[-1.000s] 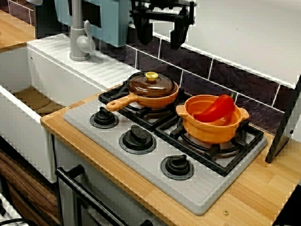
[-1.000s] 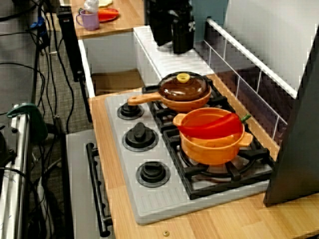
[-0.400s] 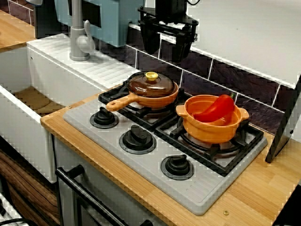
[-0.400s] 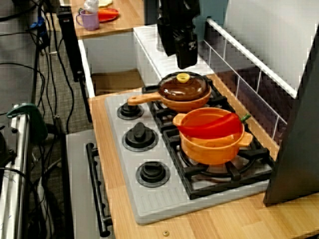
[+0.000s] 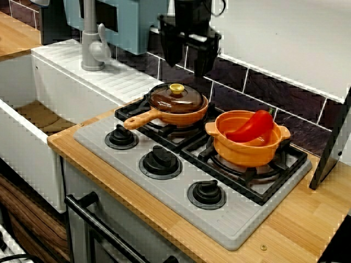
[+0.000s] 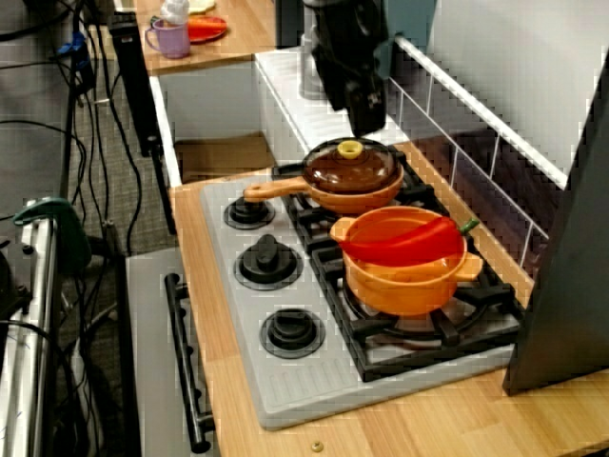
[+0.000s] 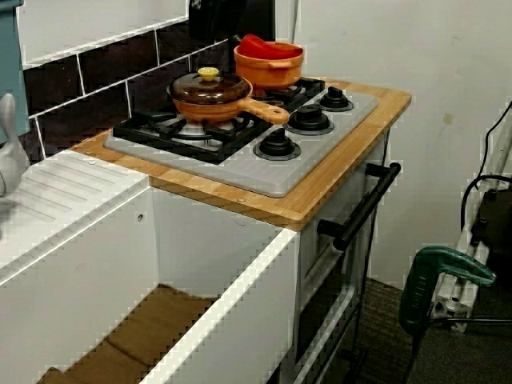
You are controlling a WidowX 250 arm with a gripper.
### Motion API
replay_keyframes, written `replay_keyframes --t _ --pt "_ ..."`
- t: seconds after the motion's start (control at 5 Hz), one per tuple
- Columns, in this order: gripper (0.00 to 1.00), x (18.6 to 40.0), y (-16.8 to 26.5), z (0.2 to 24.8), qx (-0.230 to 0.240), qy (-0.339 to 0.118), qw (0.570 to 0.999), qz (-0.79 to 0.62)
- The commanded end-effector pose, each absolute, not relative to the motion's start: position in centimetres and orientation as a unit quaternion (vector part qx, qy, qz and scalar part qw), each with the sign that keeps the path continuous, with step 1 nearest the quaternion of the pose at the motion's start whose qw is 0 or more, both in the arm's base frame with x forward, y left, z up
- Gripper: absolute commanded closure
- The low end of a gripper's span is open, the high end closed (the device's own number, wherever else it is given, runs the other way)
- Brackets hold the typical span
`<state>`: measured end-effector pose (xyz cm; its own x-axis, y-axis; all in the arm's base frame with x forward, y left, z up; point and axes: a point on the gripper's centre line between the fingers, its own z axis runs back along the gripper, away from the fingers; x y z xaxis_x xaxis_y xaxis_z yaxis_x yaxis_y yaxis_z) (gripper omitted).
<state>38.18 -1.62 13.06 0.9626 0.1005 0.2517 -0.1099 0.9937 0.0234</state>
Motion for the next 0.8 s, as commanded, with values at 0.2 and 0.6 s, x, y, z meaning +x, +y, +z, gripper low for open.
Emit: replay_keyframes --t 0.2,0.6 --pt "0.00 40.52 -0.61 13.36 0.025 -0.135 0.989 0.057" --pt "0.00 39.61 -1.17 13.55 0.033 -0.115 0.992 0.045"
